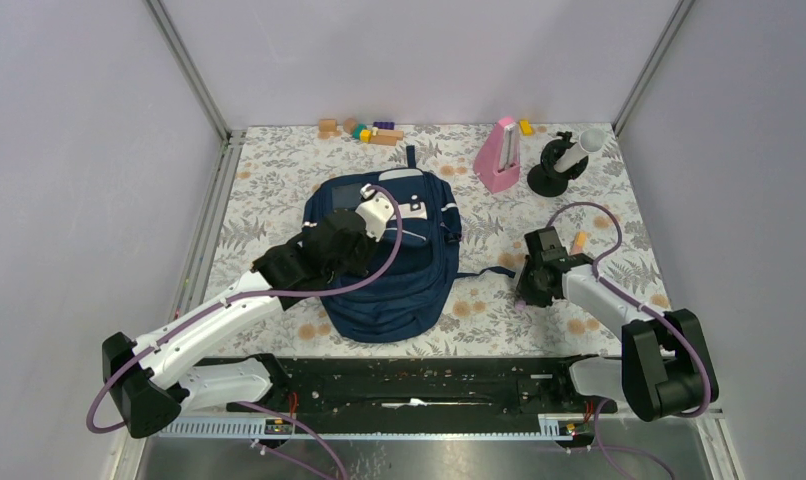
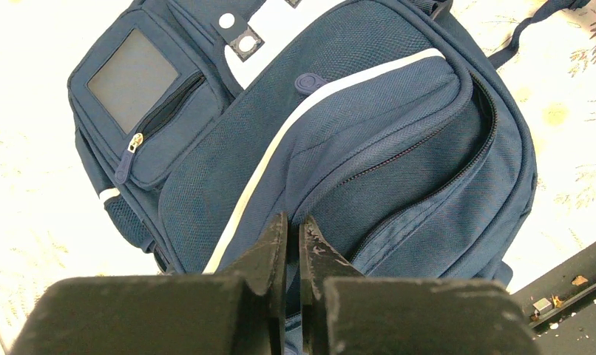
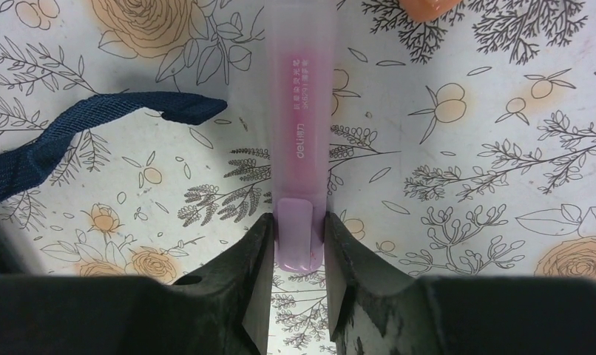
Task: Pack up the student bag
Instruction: Pick up the stationery from the center of the board.
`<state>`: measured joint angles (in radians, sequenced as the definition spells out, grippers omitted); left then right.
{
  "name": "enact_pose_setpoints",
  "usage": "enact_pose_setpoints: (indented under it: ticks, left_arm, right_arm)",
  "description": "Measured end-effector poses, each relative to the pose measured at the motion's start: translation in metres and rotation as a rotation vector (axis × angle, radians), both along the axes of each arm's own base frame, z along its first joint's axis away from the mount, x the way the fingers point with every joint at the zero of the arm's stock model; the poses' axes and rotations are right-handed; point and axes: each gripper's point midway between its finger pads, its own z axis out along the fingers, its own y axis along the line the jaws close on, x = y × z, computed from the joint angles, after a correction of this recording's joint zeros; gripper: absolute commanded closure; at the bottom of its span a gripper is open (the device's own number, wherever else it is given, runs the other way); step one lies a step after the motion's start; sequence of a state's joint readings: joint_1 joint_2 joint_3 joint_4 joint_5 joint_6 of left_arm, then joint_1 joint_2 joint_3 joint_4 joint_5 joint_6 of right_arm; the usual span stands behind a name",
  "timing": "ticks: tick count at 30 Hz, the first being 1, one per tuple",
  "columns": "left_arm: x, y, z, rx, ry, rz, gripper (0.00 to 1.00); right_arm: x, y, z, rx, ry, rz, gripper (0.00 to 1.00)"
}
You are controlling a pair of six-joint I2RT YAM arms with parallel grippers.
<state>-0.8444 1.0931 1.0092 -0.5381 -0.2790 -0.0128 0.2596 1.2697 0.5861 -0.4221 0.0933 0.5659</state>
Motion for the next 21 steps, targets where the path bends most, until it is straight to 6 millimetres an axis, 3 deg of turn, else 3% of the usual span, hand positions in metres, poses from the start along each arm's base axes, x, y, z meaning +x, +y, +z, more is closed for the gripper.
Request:
enact_pose_setpoints:
  ticks: [2,5,11,15,21]
  left_arm:
    - [0.0,0.0,0.0,-0.001,0.001,-0.001,1.0]
    - [0.0,0.0,0.0,-0.002,0.002,-0.001,1.0]
    - [0.001,0.001,-0.001,-0.016,0.013,0.004,1.0]
    - [0.002,0.001,-0.001,-0.03,0.026,0.004,1.0]
    - [0.003,0.002,-0.002,-0.048,0.042,0.006,1.0]
  right_arm:
    - [-0.001,0.0,0.0,0.0,0.0,0.003,1.0]
    - [-0.003,0.001,0.005,-0.001,-0.01,0.018,1.0]
    - [-0.002,0.012,0.036,0.01,-0.084,0.11,1.0]
    - [-0.003,0.035,0.061,0.067,-0.132,0.218,1.0]
    - [-0.021,0.089,0.101,0.243,-0.193,0.399,1.0]
